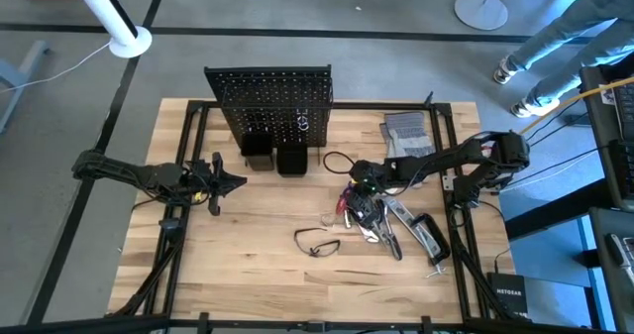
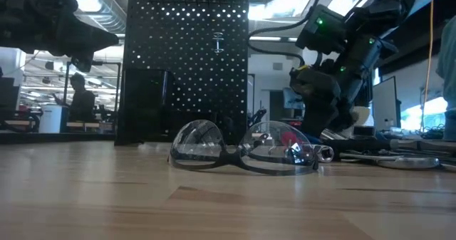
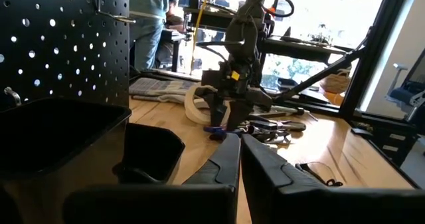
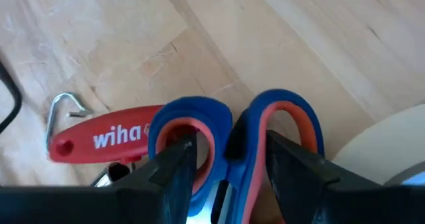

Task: Hang tools onto peg board
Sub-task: Put the scissor into the left pegboard organizer bin

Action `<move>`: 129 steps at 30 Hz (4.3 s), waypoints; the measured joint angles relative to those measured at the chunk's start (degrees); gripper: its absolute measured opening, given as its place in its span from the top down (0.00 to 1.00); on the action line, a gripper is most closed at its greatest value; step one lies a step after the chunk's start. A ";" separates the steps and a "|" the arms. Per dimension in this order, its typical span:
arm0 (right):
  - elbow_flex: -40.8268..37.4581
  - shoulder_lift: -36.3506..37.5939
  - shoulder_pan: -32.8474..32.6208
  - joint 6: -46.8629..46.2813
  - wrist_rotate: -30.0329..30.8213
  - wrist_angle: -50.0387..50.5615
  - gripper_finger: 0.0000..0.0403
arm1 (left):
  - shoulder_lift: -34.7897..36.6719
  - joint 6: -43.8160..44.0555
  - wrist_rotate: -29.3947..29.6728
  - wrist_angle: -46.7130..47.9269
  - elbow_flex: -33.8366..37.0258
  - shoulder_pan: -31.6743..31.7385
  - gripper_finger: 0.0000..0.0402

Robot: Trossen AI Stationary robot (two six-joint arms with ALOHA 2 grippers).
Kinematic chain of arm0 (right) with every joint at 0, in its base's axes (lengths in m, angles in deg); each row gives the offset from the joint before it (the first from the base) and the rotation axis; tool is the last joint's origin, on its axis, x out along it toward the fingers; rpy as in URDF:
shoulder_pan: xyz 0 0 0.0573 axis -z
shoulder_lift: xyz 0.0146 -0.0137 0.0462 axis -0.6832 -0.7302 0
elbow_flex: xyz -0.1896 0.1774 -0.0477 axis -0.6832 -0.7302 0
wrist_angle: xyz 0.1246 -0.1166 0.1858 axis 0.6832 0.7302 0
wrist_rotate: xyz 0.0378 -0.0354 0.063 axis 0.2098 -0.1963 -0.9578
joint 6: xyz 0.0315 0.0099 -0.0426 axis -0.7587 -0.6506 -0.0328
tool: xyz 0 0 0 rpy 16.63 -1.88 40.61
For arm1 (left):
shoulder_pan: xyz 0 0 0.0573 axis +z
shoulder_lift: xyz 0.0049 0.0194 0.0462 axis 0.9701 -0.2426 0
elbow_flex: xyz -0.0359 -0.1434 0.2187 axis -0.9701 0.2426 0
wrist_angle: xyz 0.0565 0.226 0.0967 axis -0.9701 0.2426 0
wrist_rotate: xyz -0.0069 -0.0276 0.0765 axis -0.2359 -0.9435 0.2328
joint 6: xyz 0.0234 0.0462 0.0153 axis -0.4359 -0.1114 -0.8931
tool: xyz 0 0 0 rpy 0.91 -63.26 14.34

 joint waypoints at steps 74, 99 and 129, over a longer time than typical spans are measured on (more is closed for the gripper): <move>-2.73 9.34 -6.79 28.64 18.53 -52.66 0.73 | -75.35 -3.30 8.76 -35.01 -32.34 2.34 0.97; -2.61 8.27 -7.19 28.62 19.60 -58.59 0.72 | -90.35 12.49 5.05 -35.12 -44.18 8.35 0.51; 0.66 21.31 -7.14 28.53 8.07 -30.98 0.48 | -80.77 -3.42 2.27 -18.02 -44.15 5.84 0.93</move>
